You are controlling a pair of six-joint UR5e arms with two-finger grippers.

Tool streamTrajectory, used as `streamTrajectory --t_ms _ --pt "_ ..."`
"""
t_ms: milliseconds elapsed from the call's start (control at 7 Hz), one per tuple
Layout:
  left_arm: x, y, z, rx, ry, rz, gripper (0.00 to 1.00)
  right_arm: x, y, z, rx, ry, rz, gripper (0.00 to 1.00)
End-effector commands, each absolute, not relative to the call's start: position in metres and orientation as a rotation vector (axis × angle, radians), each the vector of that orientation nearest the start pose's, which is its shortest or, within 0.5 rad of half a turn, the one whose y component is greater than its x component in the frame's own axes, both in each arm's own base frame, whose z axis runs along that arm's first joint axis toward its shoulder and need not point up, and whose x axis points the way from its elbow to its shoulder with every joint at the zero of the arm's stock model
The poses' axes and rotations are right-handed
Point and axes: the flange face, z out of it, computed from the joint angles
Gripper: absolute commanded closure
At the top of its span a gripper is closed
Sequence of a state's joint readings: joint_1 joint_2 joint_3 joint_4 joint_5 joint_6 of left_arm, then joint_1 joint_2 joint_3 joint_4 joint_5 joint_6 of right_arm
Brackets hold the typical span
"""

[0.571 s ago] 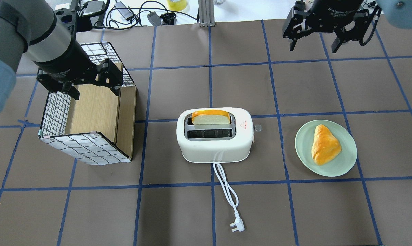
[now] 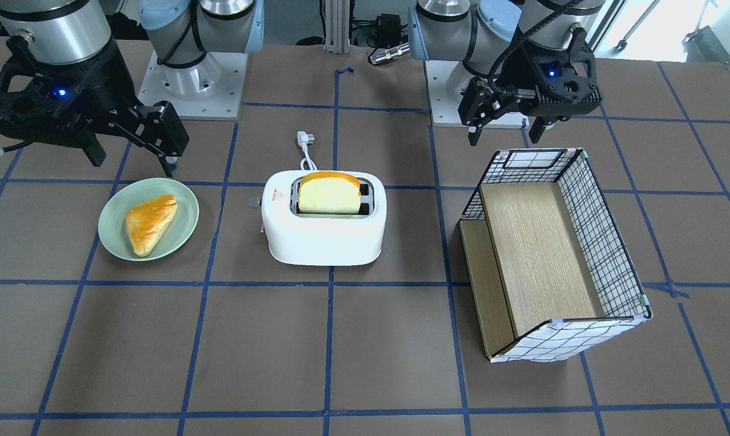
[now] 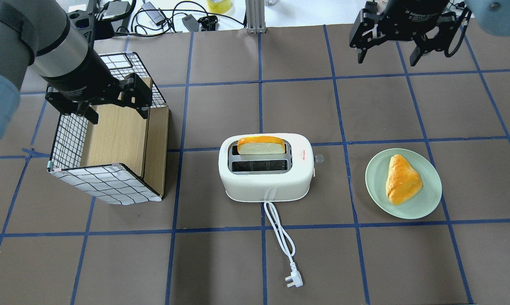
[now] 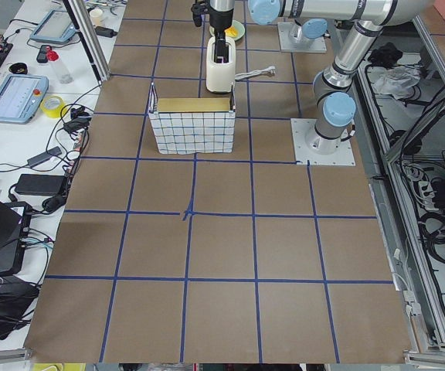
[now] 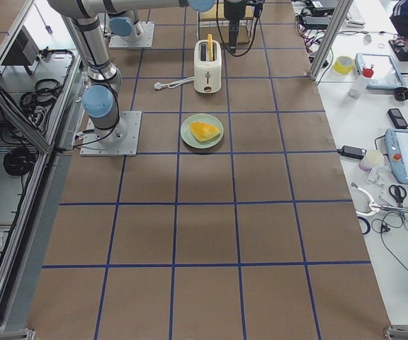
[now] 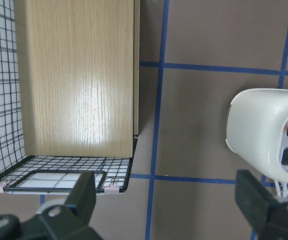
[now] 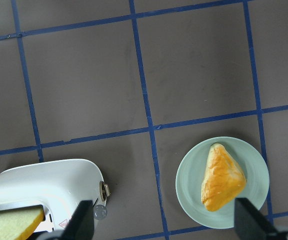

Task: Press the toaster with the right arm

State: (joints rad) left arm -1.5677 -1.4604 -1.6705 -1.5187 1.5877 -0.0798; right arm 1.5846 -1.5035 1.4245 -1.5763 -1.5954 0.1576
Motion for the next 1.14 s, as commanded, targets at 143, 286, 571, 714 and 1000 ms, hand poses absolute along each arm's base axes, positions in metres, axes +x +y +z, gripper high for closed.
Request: streamTrajectory --t_ms 143,286,571,714,1000 --pt "-0.13 -0.451 0.496 -0.13 3.123 -0.099 0.0 0.138 -0.526 0.526 0.226 3.147 -0.133 0.02" --pt "-0.13 -0.451 0.496 -0.13 3.123 -0.099 0.0 0.14 -0.526 0.525 0.228 3.127 -0.125 0.14" --pt "-0.13 -0.451 0.496 -0.13 3.123 -0.099 0.0 0.152 -0.523 0.517 0.218 2.982 -0.01 0.98" --pt "-0.13 -0.451 0.496 -0.13 3.123 -0.099 0.0 0.155 -0.523 0.514 0.219 2.937 0.027 1.0" --pt "-0.13 -0.451 0.496 -0.13 3.123 -0.099 0.0 0.15 -0.517 0.462 0.092 2.919 0.139 1.0"
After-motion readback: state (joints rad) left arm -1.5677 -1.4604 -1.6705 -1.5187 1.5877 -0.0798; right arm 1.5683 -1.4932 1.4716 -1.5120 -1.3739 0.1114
